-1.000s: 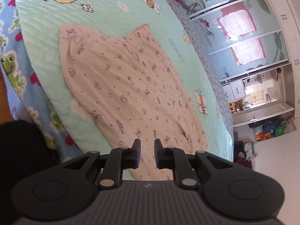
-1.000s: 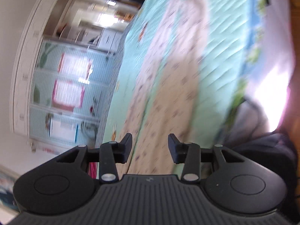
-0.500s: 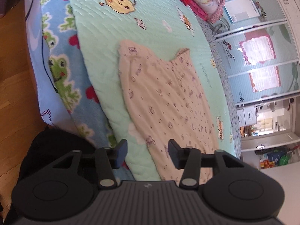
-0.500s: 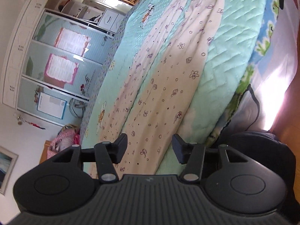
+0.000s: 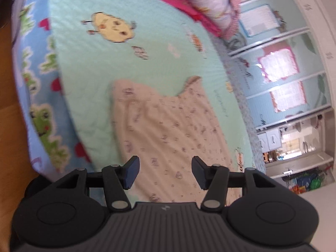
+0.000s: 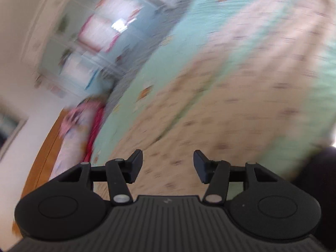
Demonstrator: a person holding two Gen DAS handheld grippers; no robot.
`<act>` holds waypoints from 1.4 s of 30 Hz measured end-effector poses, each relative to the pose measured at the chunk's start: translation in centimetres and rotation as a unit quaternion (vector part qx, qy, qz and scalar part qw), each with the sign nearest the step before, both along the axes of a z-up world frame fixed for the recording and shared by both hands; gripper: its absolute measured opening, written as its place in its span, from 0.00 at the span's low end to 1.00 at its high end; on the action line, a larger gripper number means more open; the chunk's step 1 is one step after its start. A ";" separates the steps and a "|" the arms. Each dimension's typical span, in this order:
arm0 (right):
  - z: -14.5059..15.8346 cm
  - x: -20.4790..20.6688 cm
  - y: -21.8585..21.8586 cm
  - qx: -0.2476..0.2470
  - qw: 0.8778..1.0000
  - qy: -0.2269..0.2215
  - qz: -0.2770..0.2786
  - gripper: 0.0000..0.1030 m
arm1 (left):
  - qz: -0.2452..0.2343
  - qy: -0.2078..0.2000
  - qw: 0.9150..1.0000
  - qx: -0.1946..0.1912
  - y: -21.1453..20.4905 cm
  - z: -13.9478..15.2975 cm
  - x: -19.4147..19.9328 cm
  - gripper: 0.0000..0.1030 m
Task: Fold clothes
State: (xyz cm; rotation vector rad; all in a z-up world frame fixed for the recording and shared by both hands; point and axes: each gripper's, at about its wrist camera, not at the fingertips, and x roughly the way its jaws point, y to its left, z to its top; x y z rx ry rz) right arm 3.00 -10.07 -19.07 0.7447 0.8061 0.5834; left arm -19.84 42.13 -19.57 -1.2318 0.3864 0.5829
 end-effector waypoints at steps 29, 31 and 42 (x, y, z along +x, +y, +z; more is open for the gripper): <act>-3.7 22.8 52.2 -0.082 0.953 -0.014 0.292 0.59 | -0.075 0.023 0.972 0.220 -2.5 -1.9 4.6 0.58; -4.2 21.1 49.0 -0.076 0.945 -0.005 0.318 0.64 | -0.083 0.026 0.970 0.226 -2.7 -2.1 4.9 0.59; -2.4 28.4 42.8 -0.097 0.975 -0.019 0.200 0.65 | -0.096 0.054 0.965 0.240 -5.4 -2.4 5.9 0.62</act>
